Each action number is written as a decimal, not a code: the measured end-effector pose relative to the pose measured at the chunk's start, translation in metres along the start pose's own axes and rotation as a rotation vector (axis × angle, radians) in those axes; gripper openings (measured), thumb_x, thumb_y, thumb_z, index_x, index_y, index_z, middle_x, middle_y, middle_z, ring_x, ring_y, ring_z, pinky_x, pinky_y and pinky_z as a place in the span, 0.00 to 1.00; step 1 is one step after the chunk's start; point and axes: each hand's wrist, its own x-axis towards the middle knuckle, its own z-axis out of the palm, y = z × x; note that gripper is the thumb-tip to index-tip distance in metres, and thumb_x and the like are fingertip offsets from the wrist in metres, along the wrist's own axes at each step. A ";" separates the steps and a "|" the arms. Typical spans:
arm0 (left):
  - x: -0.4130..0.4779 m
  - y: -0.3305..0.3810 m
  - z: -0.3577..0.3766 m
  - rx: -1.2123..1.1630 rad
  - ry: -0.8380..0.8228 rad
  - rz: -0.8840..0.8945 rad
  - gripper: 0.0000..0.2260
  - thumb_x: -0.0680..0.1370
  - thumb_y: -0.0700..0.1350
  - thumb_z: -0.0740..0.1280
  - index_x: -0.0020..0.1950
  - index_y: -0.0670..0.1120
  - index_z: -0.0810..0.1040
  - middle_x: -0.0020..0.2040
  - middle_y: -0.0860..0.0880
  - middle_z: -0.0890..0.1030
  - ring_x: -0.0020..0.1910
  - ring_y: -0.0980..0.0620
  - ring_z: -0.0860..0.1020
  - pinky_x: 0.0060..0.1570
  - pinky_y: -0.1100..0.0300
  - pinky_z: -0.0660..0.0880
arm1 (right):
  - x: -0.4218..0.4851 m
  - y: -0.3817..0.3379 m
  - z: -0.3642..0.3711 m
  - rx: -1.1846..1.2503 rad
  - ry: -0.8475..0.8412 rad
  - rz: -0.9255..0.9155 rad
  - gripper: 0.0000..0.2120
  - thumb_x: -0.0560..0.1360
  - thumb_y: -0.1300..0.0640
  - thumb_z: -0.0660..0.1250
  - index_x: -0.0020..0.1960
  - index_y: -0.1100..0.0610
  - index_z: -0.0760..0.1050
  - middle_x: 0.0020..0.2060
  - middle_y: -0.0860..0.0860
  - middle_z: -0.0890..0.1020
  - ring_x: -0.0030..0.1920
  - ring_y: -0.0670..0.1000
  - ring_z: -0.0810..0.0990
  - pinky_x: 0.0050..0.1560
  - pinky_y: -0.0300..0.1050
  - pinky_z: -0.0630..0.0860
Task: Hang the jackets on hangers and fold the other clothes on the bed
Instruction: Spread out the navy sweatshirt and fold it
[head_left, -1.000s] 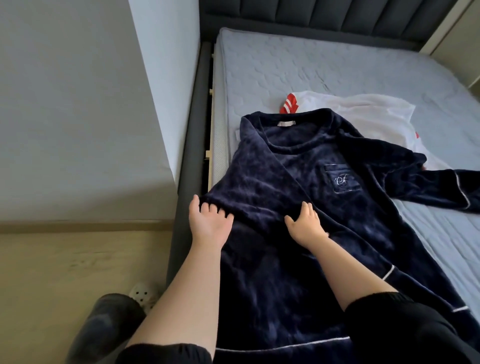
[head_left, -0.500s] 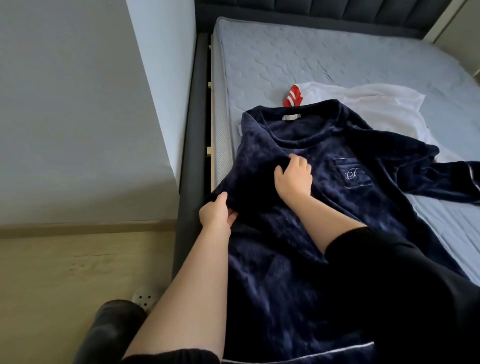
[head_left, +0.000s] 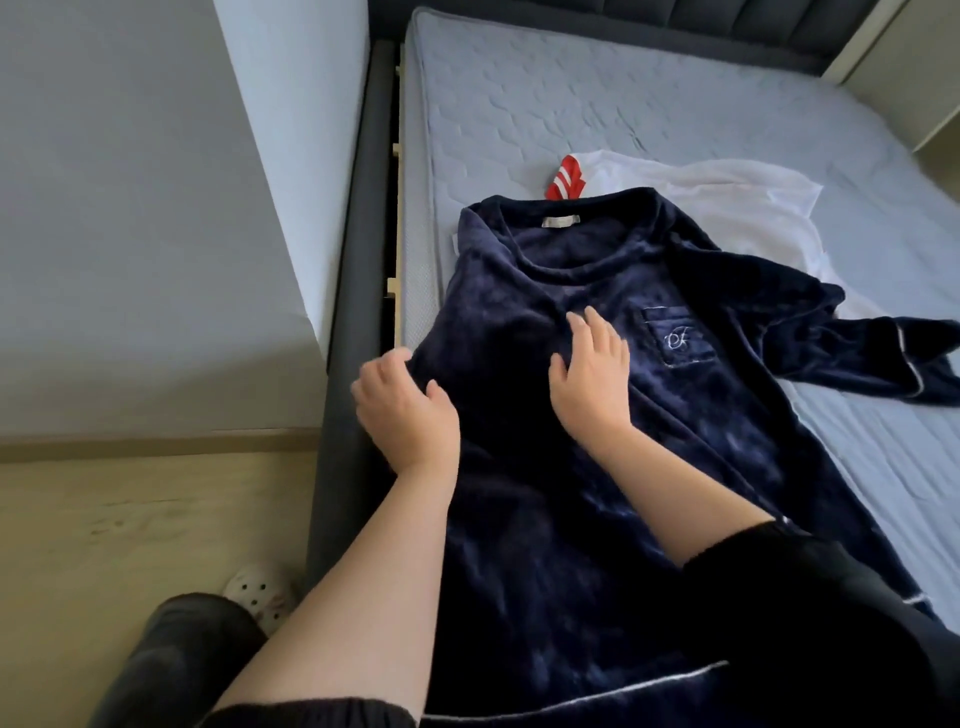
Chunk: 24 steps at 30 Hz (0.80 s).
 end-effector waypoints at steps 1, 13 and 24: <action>-0.006 0.008 0.004 0.076 -0.044 0.219 0.19 0.72 0.40 0.69 0.62 0.44 0.74 0.60 0.44 0.75 0.62 0.42 0.71 0.54 0.49 0.70 | -0.017 0.008 0.000 -0.054 -0.057 -0.020 0.24 0.79 0.54 0.59 0.74 0.58 0.61 0.76 0.55 0.60 0.75 0.57 0.55 0.74 0.58 0.50; -0.089 0.007 0.021 0.641 -0.773 0.605 0.26 0.82 0.56 0.46 0.78 0.50 0.44 0.79 0.45 0.44 0.77 0.43 0.40 0.73 0.44 0.42 | -0.148 0.120 -0.045 -0.213 -0.274 0.684 0.30 0.81 0.42 0.45 0.79 0.56 0.46 0.78 0.52 0.47 0.78 0.54 0.43 0.75 0.60 0.41; -0.120 -0.011 -0.001 0.694 -0.917 0.564 0.27 0.82 0.57 0.44 0.77 0.53 0.37 0.78 0.51 0.39 0.77 0.49 0.38 0.75 0.46 0.45 | -0.193 0.155 -0.055 -0.179 -0.225 0.594 0.27 0.81 0.45 0.47 0.79 0.51 0.49 0.78 0.52 0.49 0.78 0.52 0.45 0.76 0.56 0.44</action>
